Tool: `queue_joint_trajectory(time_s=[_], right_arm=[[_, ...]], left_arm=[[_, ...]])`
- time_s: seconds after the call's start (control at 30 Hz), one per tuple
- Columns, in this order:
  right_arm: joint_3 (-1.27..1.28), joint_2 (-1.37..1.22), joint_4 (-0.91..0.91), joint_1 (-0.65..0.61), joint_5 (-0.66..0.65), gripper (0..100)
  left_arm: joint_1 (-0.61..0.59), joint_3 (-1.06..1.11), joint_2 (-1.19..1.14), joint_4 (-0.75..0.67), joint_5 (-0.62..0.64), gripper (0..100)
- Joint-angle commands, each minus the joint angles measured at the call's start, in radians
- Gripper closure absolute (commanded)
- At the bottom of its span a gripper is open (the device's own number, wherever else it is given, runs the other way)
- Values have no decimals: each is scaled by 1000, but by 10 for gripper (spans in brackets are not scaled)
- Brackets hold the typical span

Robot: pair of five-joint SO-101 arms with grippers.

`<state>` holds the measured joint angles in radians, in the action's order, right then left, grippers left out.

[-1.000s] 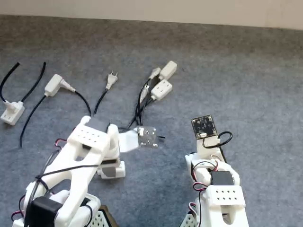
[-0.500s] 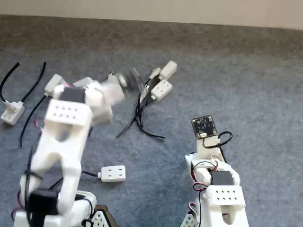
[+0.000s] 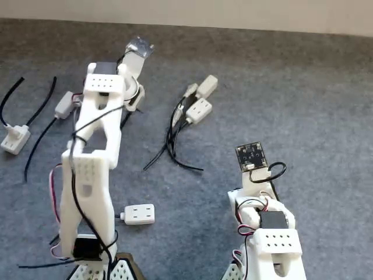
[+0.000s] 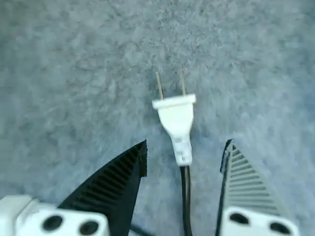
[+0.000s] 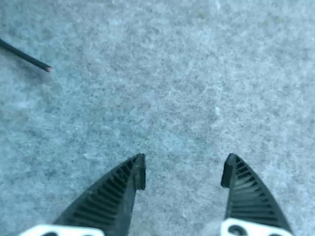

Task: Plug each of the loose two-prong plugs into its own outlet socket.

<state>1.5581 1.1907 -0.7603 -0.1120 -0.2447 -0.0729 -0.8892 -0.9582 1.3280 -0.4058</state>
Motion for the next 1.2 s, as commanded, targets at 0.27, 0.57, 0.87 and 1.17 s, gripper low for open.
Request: queue_joint_trajectory(time_s=[0.27,0.57,0.87,1.17], right_arm=[[-2,15,19,-10,-11,746],[-2,15,19,-10,-11,746],[-2,15,18,-7,-11,746],[-21,15,-35,110,-5,746]], left_arm=[[24,-743,-418,302,-75,984],[30,-717,-257,445,-95,990],[205,-85,286,453,-74,990],[572,595,858,364,-155,990]])
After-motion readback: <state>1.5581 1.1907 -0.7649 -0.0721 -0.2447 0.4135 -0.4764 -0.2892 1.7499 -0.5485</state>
